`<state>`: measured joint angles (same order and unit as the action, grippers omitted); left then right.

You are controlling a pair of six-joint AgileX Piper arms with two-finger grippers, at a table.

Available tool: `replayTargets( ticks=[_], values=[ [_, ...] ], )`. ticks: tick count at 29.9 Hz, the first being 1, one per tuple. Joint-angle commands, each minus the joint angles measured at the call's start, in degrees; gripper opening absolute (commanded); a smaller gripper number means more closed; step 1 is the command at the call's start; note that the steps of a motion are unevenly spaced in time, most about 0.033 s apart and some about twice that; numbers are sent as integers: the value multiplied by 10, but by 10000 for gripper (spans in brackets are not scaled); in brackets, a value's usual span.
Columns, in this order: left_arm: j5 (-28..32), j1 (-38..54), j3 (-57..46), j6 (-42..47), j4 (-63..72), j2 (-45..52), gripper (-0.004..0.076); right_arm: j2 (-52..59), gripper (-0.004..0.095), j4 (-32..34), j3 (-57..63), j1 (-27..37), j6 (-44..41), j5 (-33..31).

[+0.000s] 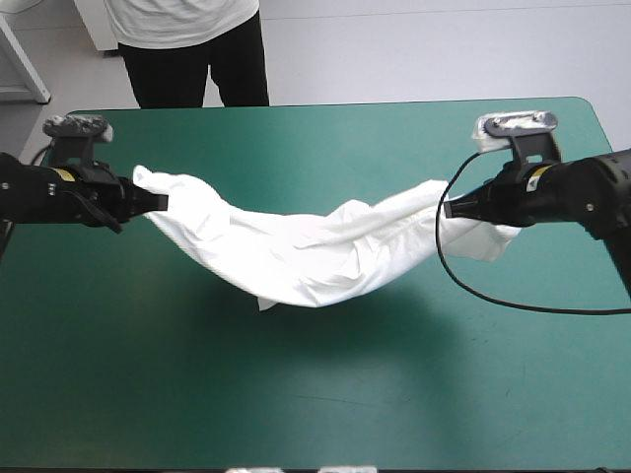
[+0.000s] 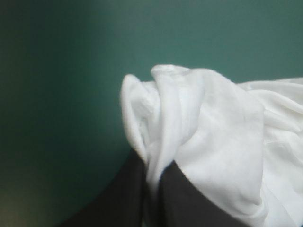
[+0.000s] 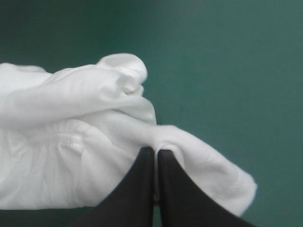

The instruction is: Fold the cloth

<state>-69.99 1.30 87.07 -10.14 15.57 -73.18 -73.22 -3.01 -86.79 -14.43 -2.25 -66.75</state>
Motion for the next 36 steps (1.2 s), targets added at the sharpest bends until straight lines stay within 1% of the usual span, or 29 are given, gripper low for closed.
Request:
replayTargets(
  ticks=[1,5,9,16,18,21,25,28,32,36],
  values=[
    [8,0,108,4,22,38,-10,29,-17,8,-102,0,8,4],
    [-7,0,244,4,49,37,-10,34,-17,7,-212,0,15,4],
    [5,0,366,5,63,37,-10,34,-17,-7,-322,0,32,4],
    [25,0,511,12,93,37,-10,34,-17,-42,-475,0,56,4],
    [38,0,540,12,111,37,-10,34,-16,-54,-508,0,61,7],
    [49,0,572,12,131,37,-10,34,-16,-54,-534,0,61,7],
    [42,0,583,12,135,37,-10,34,-16,-51,-538,0,60,4],
    [17,0,566,12,130,30,-10,26,-16,-39,-525,0,51,-17],
    [-39,0,513,12,131,5,-10,10,-17,-26,-468,0,43,-25],
    [-38,0,418,6,131,-9,-10,2,-17,-26,-379,0,39,-25]
  ],
)
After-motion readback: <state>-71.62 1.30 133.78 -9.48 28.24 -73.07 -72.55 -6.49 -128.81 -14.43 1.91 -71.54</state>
